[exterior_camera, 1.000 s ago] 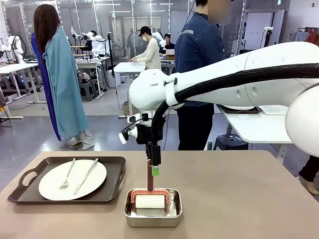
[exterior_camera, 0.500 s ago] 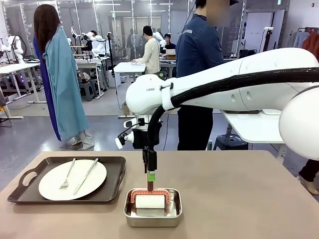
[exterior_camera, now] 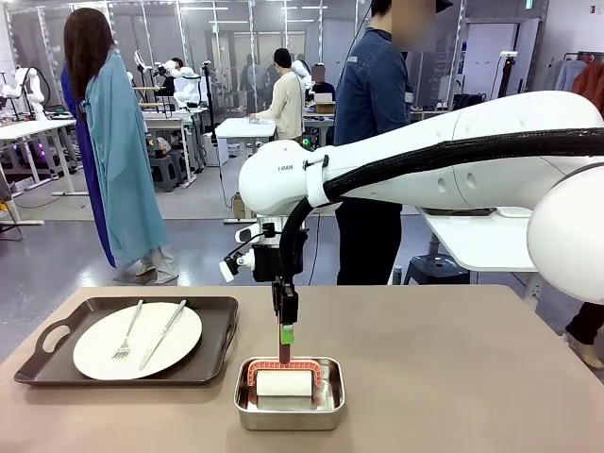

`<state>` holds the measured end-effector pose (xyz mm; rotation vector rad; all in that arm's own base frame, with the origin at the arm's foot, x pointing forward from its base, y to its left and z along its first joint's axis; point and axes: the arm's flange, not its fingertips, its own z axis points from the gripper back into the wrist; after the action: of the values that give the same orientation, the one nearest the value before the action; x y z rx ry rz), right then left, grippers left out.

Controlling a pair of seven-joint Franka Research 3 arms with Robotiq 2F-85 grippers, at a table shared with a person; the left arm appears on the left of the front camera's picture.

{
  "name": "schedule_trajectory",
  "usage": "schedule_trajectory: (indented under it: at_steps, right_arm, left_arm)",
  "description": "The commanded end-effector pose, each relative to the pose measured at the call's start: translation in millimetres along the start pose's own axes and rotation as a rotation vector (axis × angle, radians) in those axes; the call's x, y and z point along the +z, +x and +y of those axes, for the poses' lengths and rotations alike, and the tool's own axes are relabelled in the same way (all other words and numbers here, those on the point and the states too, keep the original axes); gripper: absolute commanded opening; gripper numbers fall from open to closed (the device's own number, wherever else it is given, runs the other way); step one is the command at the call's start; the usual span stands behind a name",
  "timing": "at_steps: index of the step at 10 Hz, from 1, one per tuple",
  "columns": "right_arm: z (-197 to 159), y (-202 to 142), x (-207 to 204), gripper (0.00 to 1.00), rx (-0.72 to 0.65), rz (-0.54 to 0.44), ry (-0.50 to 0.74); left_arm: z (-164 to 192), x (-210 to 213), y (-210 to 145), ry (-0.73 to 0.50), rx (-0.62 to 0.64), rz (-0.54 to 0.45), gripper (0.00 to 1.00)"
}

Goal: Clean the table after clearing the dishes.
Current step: When the left (or right) Handle tray is removed, use the left hand (or right hand) to clean the left (or right) side of the table with the Lint Roller.

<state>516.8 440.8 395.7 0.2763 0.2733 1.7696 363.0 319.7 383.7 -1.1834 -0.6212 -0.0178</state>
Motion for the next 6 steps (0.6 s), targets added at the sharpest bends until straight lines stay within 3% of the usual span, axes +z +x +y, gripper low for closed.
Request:
schedule_trajectory:
  at_steps: [1, 3, 5, 6]
  right_arm:
    - [6, 4, 2, 0.00, -0.016, 0.017, 0.006]
    - [15, 4, 10, 0.00, -0.039, 0.019, -0.001]
    - [42, -11, 35, 0.00, -0.164, 0.076, -0.012]
    - [60, -23, 53, 0.00, -0.208, 0.050, -0.044]
  left_arm:
    - [-3, 1, 2, -0.017, 0.014, -0.018, 1.00]
    - [-3, 1, 2, -0.017, 0.014, -0.018, 1.00]
    - [-3, 1, 2, -0.017, 0.014, -0.018, 1.00]
    - [-3, 1, 2, -0.017, 0.014, -0.018, 1.00]
